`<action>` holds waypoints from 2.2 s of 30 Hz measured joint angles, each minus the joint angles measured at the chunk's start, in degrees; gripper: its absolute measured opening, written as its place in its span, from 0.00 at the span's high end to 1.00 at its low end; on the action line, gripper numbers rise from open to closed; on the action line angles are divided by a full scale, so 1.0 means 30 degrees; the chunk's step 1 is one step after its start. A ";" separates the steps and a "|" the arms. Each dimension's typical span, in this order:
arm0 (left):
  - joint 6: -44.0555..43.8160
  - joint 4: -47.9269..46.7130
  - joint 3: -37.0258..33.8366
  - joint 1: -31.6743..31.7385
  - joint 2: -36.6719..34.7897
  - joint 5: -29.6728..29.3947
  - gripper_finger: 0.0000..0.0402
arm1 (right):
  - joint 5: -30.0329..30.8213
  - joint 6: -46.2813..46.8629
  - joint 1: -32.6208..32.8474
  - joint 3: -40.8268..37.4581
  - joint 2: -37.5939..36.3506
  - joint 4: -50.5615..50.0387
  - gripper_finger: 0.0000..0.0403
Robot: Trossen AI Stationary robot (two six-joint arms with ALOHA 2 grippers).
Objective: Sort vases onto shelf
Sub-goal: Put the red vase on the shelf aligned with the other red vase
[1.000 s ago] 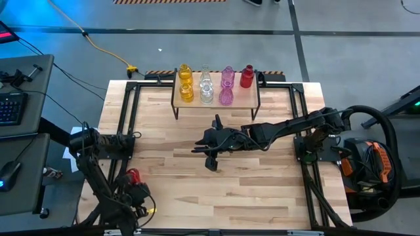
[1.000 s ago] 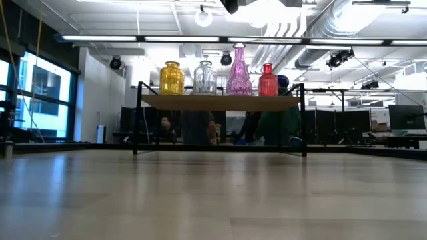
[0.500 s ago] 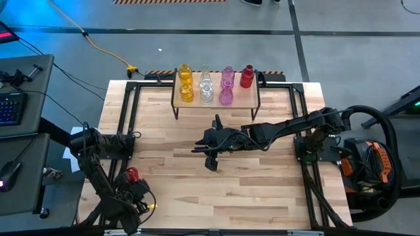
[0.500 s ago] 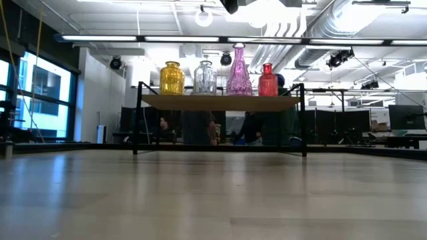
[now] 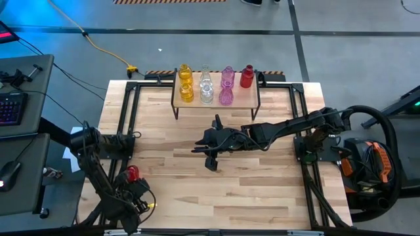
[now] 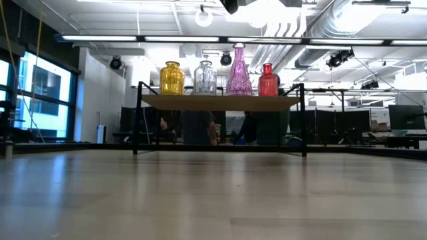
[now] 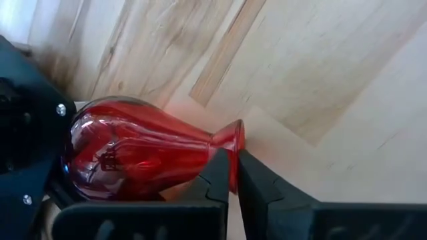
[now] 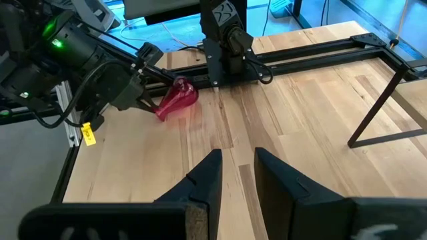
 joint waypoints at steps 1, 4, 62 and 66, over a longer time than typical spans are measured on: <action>-0.0131 0.0032 -0.0004 0.0000 -0.0079 -0.0004 1.00 | 0.0000 0.0000 0.0000 0.0000 0.0000 0.0000 0.82; -0.0378 0.0110 0.0084 0.0007 -0.0328 -0.0315 1.00 | 0.0000 0.0000 0.0000 0.0000 0.0000 0.0000 0.82; 0.0713 0.1153 0.0721 0.0641 -0.1098 0.0360 0.84 | 0.0007 0.0301 -0.0464 0.0000 0.0000 -0.0012 0.82; 0.1770 0.0459 0.1953 0.0641 -0.0142 0.0488 0.86 | 0.0015 0.0299 -0.0474 0.0000 0.0000 -0.0033 0.82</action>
